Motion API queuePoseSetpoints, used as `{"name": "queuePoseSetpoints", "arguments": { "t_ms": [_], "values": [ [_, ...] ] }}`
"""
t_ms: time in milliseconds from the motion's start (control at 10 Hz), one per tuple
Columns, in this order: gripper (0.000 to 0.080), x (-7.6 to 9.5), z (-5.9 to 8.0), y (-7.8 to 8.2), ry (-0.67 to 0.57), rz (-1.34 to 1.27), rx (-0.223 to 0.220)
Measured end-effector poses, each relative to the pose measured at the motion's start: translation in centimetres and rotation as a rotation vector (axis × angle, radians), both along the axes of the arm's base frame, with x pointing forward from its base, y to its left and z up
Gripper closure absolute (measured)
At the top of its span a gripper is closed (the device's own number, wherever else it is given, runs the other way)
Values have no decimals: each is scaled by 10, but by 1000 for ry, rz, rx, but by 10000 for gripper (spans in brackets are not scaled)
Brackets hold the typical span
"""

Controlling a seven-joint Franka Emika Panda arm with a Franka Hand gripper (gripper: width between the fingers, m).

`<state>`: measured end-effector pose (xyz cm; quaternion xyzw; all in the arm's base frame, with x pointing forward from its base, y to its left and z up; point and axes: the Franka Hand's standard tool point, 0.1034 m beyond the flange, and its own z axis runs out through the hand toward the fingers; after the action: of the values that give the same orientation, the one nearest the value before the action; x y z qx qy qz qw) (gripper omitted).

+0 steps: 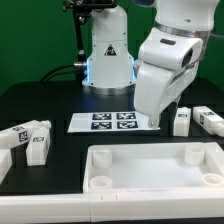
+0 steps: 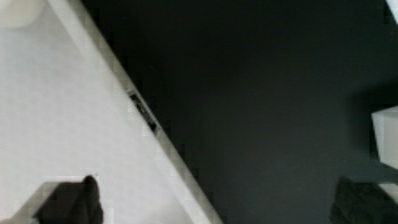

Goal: Assemble desk

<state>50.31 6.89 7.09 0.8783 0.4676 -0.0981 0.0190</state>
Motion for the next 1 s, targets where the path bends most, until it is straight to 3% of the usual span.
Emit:
{"name": "queuePoseSetpoints", "arguments": {
  "t_ms": [200, 400, 500, 700, 1000],
  "values": [
    [150, -1, 0, 2, -12, -109, -13],
    [150, -9, 0, 12, -2, -421, -51],
    [150, -9, 3, 18, 7, -565, -55],
    [150, -6, 2, 27, -75, -598, -39],
    [150, -10, 2, 34, -53, -846, -49]
  ]
}}
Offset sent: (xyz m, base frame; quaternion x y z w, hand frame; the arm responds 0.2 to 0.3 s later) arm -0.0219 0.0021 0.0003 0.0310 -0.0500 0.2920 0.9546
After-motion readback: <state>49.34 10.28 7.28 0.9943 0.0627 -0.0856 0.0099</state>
